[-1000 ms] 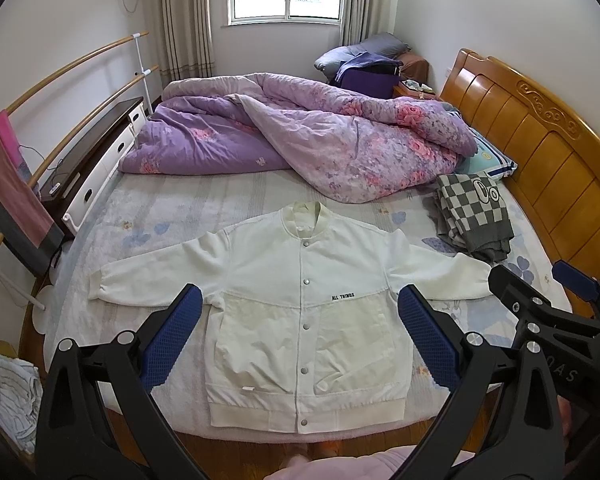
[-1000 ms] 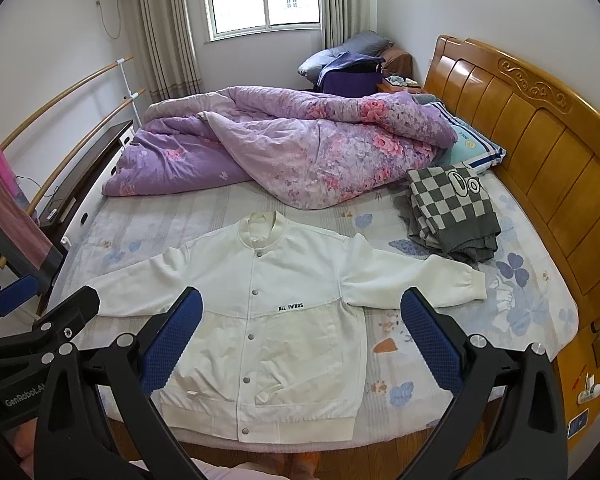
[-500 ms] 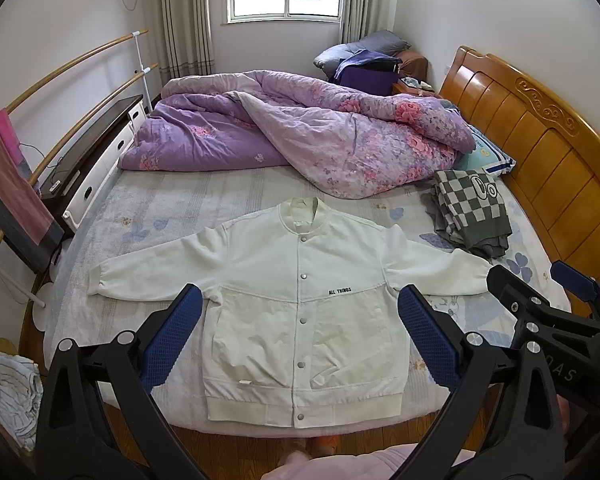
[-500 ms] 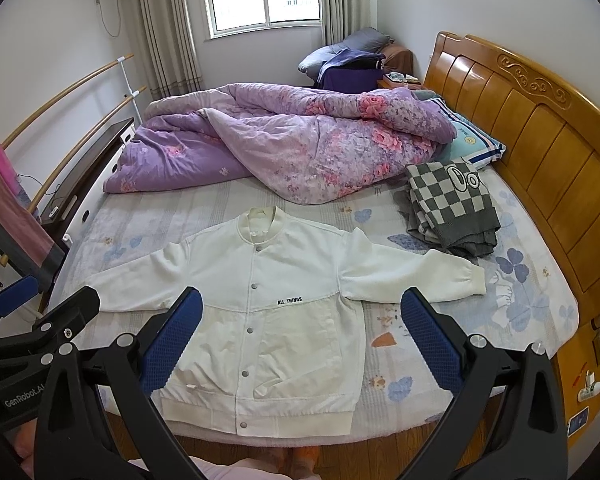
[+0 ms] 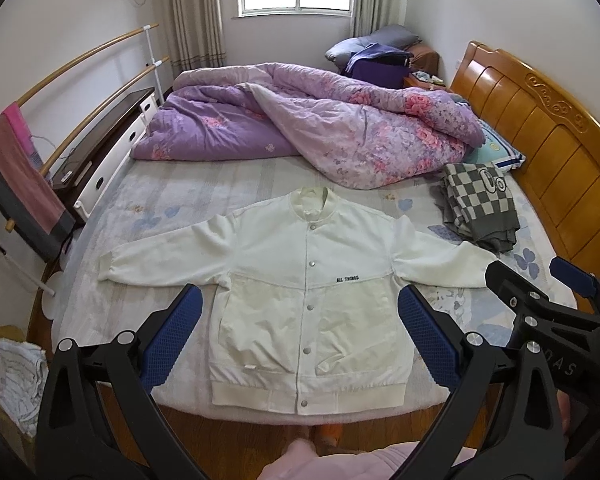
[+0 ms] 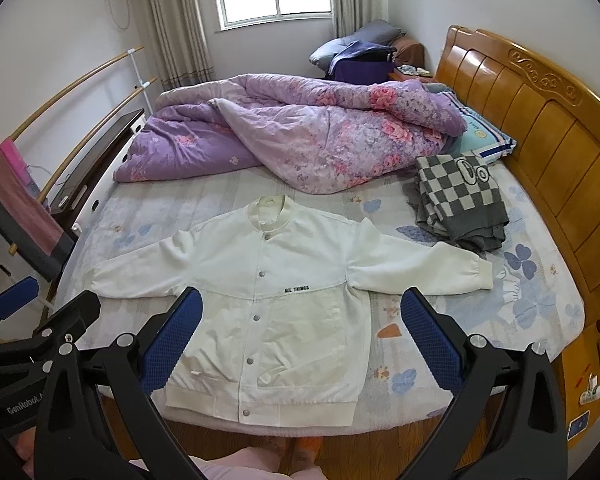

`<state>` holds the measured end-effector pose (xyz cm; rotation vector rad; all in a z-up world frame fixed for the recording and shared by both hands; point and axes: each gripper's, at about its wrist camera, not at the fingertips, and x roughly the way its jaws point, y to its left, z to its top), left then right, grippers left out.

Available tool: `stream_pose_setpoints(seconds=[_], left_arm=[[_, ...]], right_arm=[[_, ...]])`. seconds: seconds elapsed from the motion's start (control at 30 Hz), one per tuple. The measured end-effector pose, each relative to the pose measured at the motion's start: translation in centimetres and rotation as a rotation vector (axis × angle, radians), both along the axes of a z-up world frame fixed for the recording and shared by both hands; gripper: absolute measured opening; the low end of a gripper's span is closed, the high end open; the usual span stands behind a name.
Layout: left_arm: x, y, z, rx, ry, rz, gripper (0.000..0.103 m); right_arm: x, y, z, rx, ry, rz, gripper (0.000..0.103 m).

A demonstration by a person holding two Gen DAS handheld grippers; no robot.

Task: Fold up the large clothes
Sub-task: 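Move both tools toward the white jacket's sleeve cuff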

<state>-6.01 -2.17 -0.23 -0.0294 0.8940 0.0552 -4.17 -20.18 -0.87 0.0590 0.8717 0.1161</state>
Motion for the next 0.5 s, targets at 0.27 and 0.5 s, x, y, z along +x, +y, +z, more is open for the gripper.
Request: stream_pose_setpoints(seconds=[0.27, 0.5], left_arm=[[-2.6, 1.4, -1.0, 0.020, 0.063, 0.111, 0.098], [-4.6, 4.8, -3.0, -0.046, 0.153, 0.214, 0.098]], right_arm=[[-0.1, 2.0, -1.2, 0.027, 0.054, 0.135, 0.096], [-0.1, 5.3, -3.0, 0.037, 0.117, 0.269, 0.096]])
